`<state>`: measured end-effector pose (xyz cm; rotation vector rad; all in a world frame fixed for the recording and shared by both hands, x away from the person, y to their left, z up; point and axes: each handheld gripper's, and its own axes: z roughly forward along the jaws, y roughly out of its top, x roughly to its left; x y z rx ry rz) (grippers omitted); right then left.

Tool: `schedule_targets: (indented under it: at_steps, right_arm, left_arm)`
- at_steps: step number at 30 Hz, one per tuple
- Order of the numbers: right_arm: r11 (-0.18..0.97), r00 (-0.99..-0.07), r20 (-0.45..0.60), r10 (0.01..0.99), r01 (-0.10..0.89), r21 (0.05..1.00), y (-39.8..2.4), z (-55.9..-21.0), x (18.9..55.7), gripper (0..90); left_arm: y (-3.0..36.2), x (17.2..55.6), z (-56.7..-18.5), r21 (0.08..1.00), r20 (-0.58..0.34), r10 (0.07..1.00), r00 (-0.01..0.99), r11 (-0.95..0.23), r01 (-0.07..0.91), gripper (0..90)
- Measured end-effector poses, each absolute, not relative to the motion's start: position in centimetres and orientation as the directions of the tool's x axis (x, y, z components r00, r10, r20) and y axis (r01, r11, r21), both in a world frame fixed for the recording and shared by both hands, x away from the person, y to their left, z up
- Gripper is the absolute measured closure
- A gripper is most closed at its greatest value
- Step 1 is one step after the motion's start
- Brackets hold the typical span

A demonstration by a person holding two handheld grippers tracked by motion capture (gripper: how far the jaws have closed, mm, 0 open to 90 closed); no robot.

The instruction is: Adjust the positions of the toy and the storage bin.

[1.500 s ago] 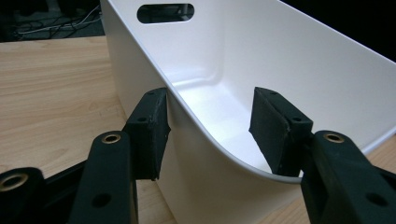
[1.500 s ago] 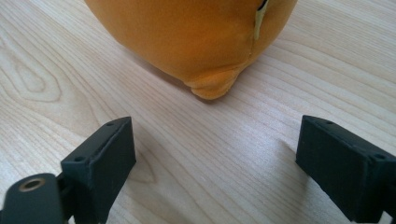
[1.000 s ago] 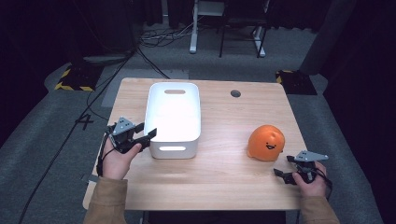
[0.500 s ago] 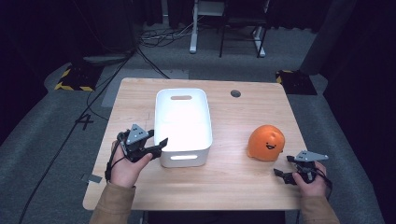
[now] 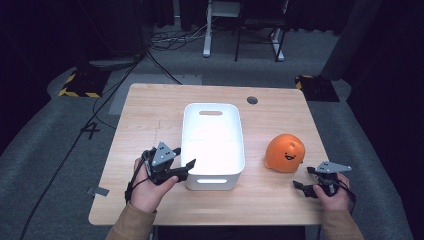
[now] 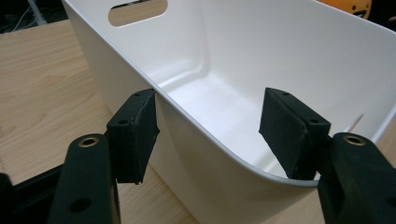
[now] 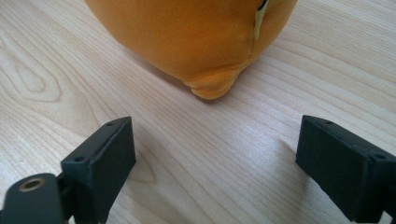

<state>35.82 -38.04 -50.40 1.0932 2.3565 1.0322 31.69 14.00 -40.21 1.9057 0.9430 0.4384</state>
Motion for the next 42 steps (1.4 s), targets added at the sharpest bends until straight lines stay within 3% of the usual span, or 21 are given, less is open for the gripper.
schedule_targets:
  at_steps: [20,26,42]
  right_arm:
    - [0.44,-0.647,-0.005,0.763,0.514,0.736,-38.0,-50.4,35.8,12.1]
    - [0.44,-0.647,-0.005,0.763,0.514,0.736,-38.0,-50.4,35.8,12.1]
    - [0.442,-0.649,-0.007,0.761,0.511,0.737,-38.0,-50.4,35.9,12.1]
  left_arm:
    - [9.3,26.8,-40.1,0.853,-0.064,0.711,0.7,-0.326,0.409,30.1]
    - [8.5,25.5,-40.0,0.841,-0.076,0.704,0.706,-0.335,0.425,24.5]
    - [9.3,24.6,-39.3,0.852,-0.085,0.694,0.715,-0.321,0.413,21.9]
